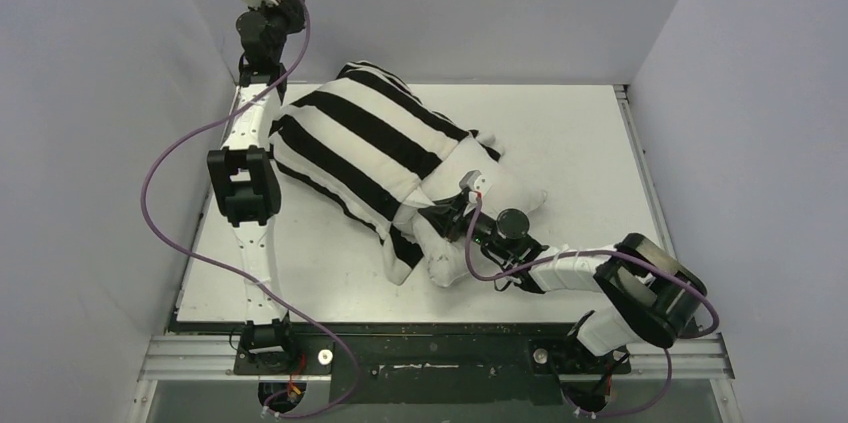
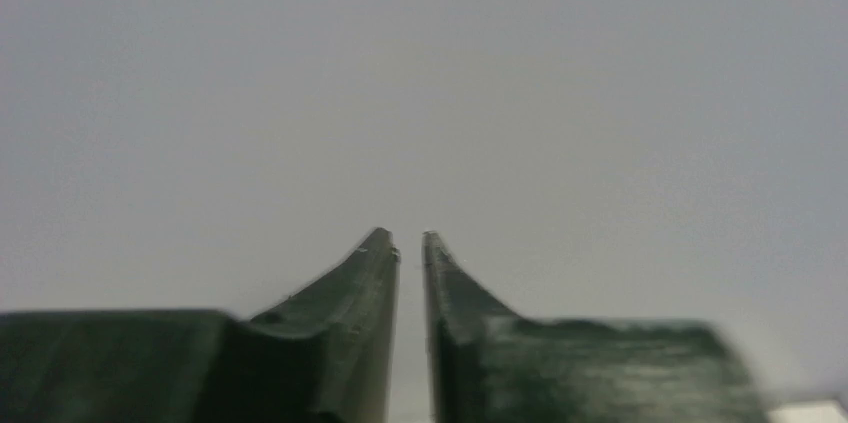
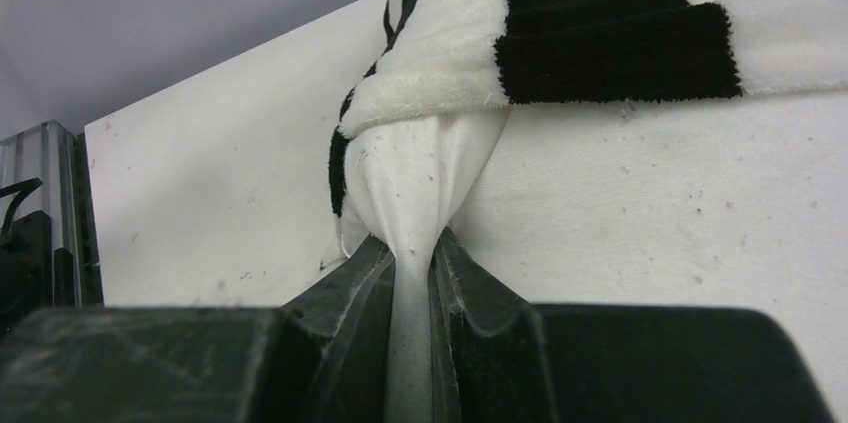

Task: Put the pillow into the pillowcase
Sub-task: Stuff the pillow into the pillowcase.

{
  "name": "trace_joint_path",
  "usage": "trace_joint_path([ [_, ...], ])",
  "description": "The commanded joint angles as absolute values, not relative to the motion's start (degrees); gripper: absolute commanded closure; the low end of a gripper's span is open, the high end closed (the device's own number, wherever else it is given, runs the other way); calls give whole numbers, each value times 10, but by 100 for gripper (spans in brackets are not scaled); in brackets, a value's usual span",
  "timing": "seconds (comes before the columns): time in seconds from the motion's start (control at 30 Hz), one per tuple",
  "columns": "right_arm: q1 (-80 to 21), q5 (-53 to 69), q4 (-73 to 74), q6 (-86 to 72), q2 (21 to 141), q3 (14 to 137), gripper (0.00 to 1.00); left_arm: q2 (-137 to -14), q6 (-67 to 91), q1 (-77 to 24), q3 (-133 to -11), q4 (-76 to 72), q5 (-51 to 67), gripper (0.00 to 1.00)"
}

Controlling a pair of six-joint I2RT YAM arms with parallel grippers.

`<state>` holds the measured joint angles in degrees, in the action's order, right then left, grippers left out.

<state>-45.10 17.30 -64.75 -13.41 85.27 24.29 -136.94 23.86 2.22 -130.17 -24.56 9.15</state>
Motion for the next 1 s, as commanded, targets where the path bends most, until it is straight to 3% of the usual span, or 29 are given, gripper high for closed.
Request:
trace_joint_path([
  [0.0,-458,170,-629,-138,788,234,100,-1299,257,20,-1264,-136,140,75],
  [0.03,-458,153,-608,-138,783,241,100,-1271,258,17,-1232,-80,140,65],
  [0.1,-455,136,-585,-137,783,256,100,-1191,250,6,-1141,-38,148,58],
  [0.3,-418,141,-615,-195,827,285,100,-870,211,-118,-787,8,66,51],
  [0.43,-404,159,-654,-227,869,299,100,-723,292,-171,-615,-31,67,54],
  [0.6,-405,155,-688,-246,891,308,100,-671,242,-264,-554,55,39,56],
  [0.97,-405,132,-672,-262,901,335,100,-655,243,-380,-423,36,-82,52],
])
